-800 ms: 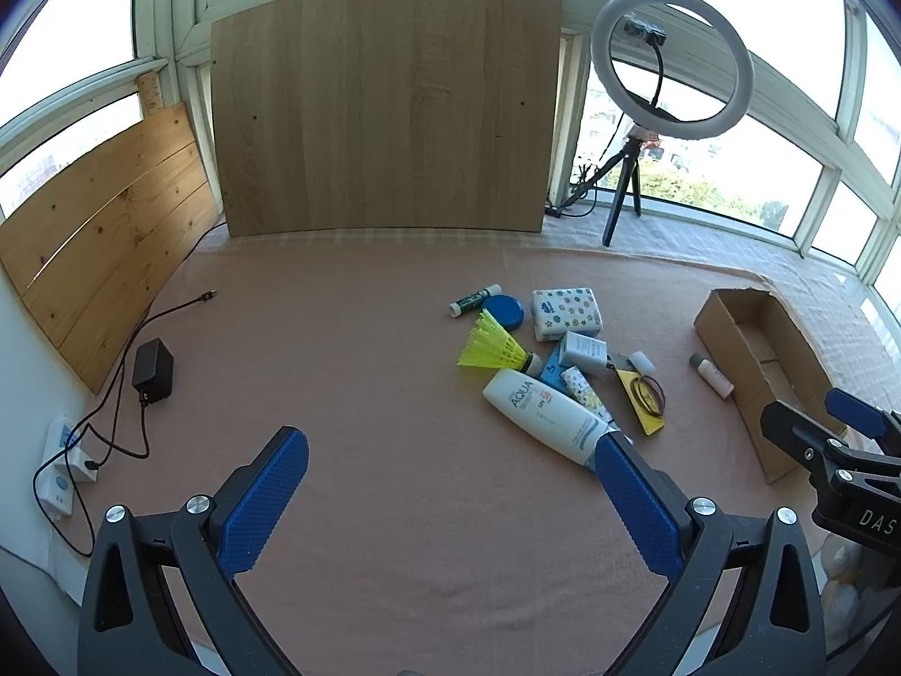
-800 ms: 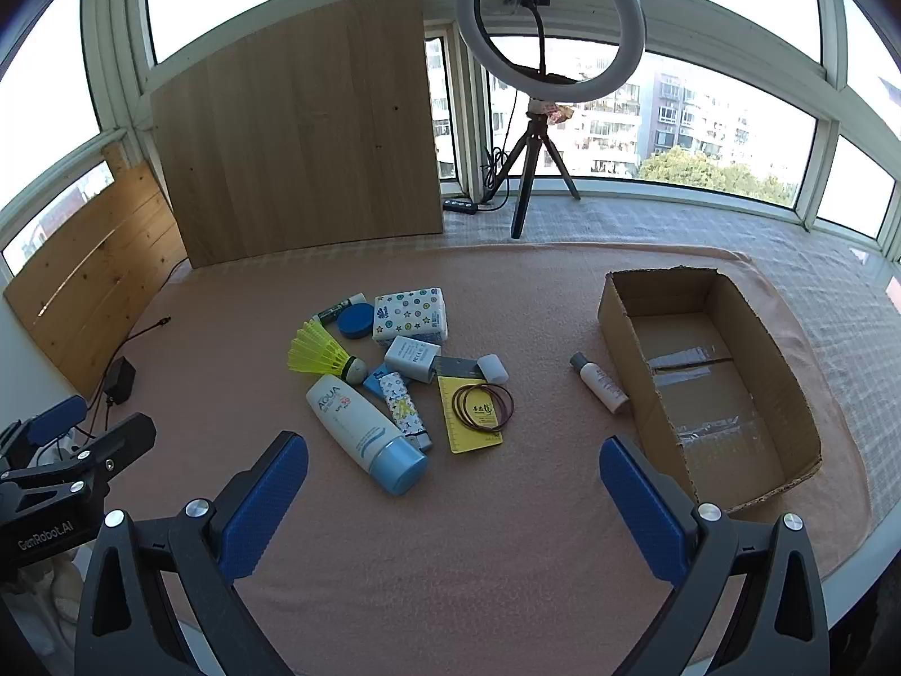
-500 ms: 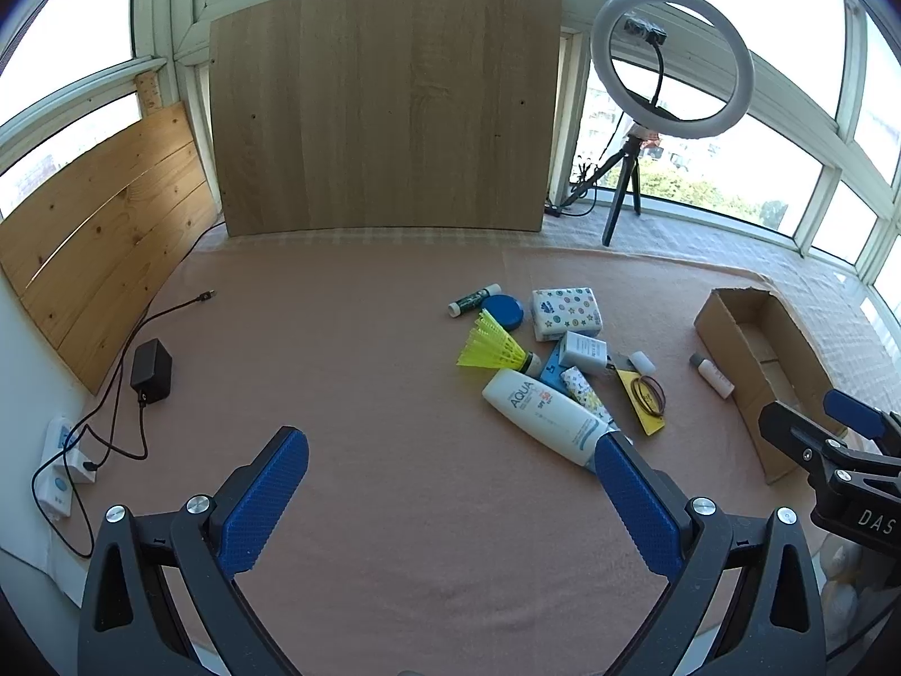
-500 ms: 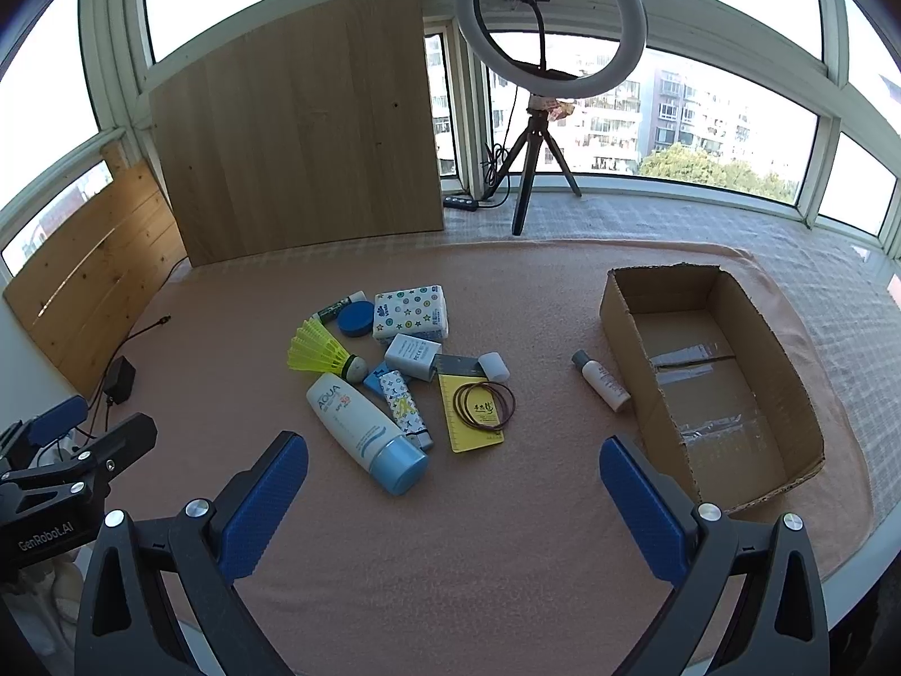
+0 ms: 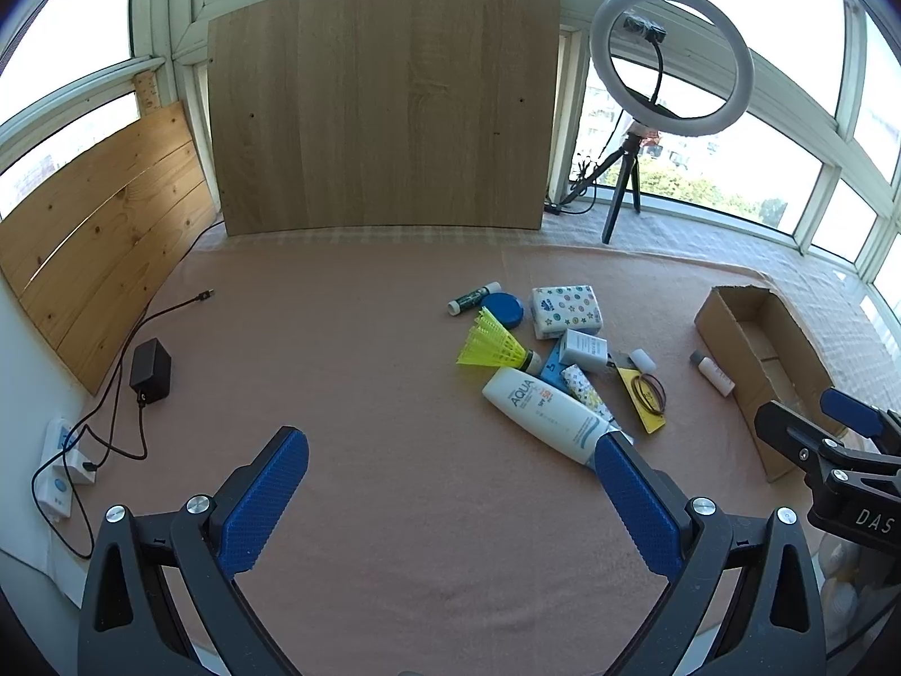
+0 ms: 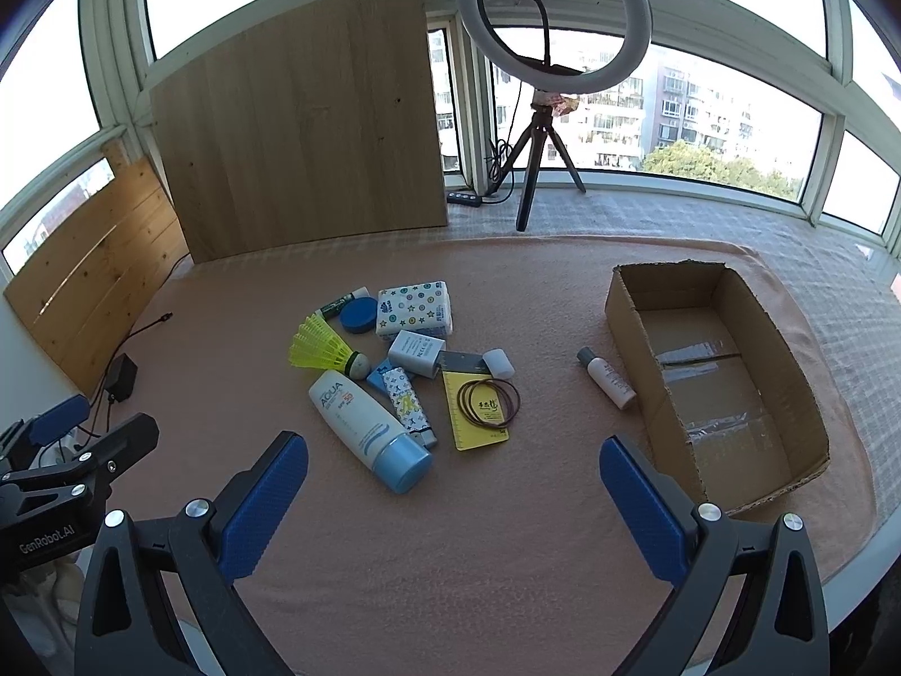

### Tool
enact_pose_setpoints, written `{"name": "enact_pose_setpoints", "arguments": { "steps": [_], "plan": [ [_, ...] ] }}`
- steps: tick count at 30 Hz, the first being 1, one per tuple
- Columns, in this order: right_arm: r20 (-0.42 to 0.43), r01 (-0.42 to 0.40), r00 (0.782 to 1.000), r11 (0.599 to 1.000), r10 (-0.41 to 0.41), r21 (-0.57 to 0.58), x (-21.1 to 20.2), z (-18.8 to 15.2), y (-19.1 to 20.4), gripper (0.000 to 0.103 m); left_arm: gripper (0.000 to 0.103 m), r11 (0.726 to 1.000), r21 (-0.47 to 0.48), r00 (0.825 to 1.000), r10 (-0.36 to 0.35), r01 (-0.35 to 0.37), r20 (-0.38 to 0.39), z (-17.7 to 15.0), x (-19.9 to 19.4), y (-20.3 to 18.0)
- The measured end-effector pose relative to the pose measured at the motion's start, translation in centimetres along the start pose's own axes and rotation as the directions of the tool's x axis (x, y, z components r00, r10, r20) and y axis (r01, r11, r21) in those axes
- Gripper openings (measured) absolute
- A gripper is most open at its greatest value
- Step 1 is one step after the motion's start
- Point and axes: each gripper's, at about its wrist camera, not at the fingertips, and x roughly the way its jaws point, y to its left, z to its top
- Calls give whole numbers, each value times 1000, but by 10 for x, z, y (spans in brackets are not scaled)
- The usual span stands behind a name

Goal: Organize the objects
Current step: 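Move the right tool toward the scattered items on the table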

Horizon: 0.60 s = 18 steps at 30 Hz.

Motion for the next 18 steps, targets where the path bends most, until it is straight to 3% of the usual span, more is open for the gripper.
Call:
{"name": "enact_pose_setpoints", "arguments": {
  "steps": [18],
  "plan": [
    [-12,-7,1000,1000,7,-5,4,0,3,103,103,1000,0,1000,-3,3,-2,-2,1,1]
  ]
}}
